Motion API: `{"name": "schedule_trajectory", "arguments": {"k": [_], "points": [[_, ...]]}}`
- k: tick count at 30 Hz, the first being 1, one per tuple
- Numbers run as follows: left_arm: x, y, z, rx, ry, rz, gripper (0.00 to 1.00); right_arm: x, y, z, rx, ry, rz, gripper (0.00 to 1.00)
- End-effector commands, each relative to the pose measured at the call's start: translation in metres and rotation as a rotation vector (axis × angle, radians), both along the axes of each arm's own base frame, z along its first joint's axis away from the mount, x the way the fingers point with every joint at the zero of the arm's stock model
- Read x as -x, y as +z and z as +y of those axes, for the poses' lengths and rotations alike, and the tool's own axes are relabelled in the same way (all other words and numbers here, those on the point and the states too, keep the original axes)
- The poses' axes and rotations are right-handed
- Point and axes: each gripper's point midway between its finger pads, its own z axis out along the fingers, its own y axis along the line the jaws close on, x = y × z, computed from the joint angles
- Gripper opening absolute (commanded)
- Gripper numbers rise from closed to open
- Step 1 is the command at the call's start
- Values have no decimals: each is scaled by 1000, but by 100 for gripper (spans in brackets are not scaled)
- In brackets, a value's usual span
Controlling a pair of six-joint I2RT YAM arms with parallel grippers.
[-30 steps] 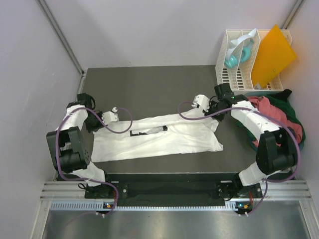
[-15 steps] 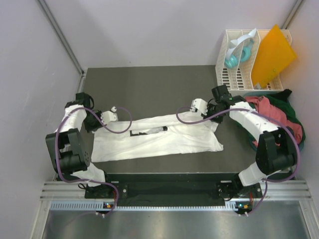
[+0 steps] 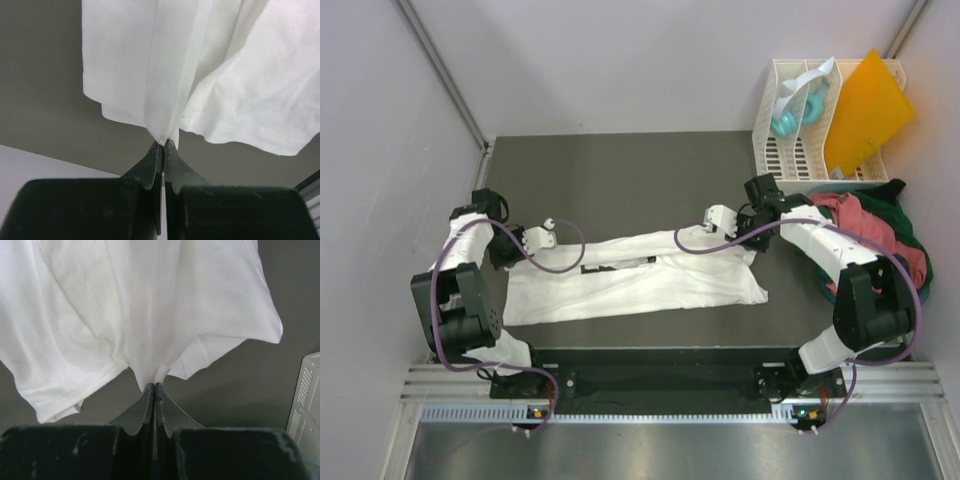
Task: Fold and stack the t-shirts
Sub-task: Fold the other side of the tshirt into a rectangle
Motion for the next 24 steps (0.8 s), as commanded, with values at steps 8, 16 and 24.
{"name": "schedule_trajectory", "arguments": {"k": [8,16,24], "points": [[28,-11,-1,-5,-44,73,0,18,-6,5,20,65,58,0],[31,-13,1,-11,-50,110,11,32,-18,8,69,123,122,6],[37,-2,2,5,-50,160,52,51,-25,-5,127,169,169,52]]}}
